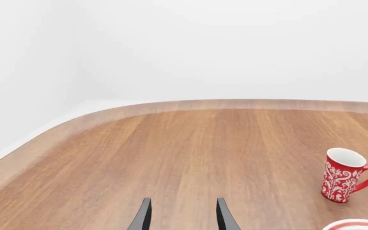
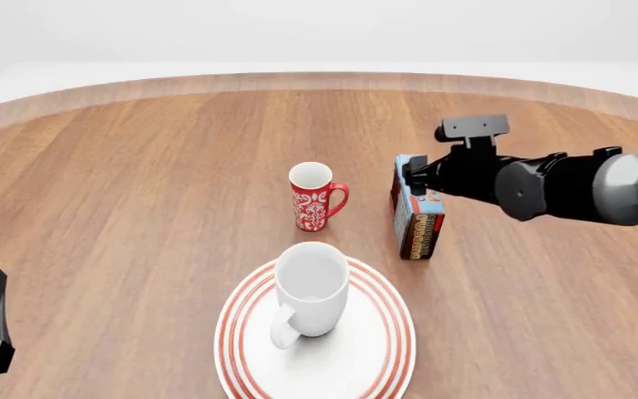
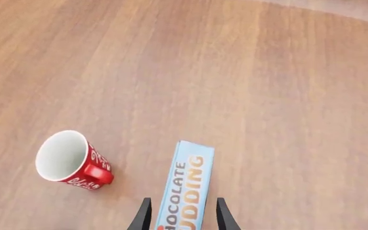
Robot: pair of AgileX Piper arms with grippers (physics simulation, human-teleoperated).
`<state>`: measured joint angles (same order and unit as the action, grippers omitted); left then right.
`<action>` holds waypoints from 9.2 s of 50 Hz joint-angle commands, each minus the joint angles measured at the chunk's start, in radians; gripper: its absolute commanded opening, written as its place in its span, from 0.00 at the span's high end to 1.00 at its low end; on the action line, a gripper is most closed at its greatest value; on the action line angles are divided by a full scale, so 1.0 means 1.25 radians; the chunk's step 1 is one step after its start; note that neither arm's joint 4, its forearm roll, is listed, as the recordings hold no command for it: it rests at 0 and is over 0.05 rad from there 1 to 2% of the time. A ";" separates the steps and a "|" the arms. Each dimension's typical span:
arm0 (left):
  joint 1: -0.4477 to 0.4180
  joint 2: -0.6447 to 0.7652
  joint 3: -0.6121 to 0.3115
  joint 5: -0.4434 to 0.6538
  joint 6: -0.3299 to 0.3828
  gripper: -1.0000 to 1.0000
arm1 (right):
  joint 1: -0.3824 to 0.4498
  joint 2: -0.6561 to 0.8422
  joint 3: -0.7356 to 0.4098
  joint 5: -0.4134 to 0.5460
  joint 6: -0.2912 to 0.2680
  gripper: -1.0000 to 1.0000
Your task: Pick up the white mug and put it on the plate, and put the chocolate pudding to the right of the plate.
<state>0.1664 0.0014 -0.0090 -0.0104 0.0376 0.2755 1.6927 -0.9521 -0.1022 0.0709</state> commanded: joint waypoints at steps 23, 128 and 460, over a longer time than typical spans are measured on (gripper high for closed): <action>-0.003 0.000 -0.001 0.001 0.003 0.00 | 0.002 0.038 -0.002 -0.014 -0.010 0.00; 0.018 0.000 0.000 0.001 -0.010 0.00 | 0.005 0.127 -0.066 0.048 -0.018 0.00; 0.004 0.002 0.000 0.005 0.011 0.00 | -0.152 -0.655 0.379 0.287 0.012 0.00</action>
<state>0.1721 0.0042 -0.0092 -0.0038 0.0514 0.0662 0.9572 -0.3878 0.1406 0.0444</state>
